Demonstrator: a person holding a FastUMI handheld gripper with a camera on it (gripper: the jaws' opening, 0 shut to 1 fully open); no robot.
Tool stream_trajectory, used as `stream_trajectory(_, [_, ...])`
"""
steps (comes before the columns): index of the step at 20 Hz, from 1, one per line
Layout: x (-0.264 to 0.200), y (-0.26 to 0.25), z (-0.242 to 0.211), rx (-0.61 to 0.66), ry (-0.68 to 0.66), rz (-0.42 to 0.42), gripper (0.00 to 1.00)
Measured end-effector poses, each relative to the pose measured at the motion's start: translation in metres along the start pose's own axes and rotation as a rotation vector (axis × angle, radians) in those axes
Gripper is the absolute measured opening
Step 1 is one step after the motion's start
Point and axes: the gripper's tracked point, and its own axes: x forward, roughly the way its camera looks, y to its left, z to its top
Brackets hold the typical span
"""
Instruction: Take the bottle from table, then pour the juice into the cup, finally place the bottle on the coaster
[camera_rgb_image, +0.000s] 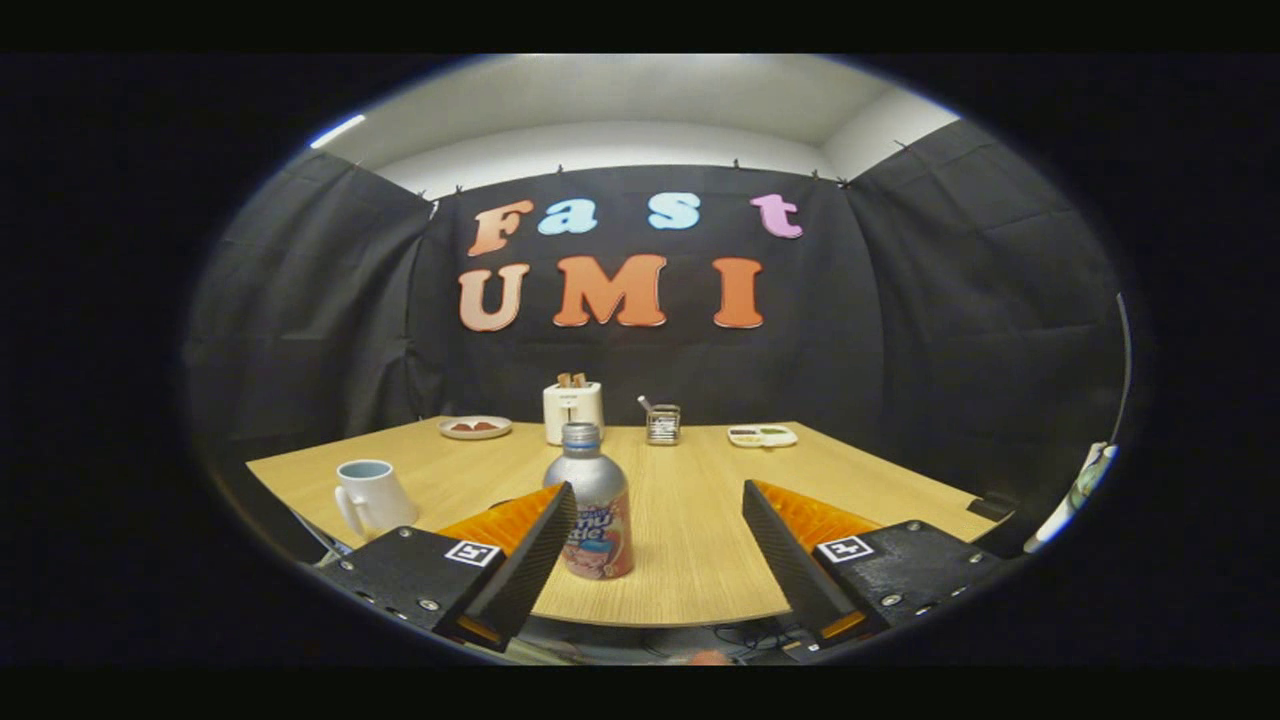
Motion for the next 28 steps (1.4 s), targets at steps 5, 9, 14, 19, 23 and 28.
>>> stream_trajectory(5, [0.025,0.033,-0.040,-0.030,0.063,0.024,0.99])
stream_trajectory(9, [0.043,0.036,-0.062,-0.082,0.116,-0.033,0.99])
stream_trajectory(14, [0.056,0.041,-0.081,-0.018,0.194,-0.063,0.99])
stream_trajectory(19, [0.062,0.044,-0.081,0.117,0.234,-0.104,0.79])
stream_trajectory(23, [0.057,0.045,-0.060,0.120,0.203,-0.133,0.77])
stream_trajectory(28, [0.050,0.049,-0.031,-0.118,0.175,-0.173,0.77])
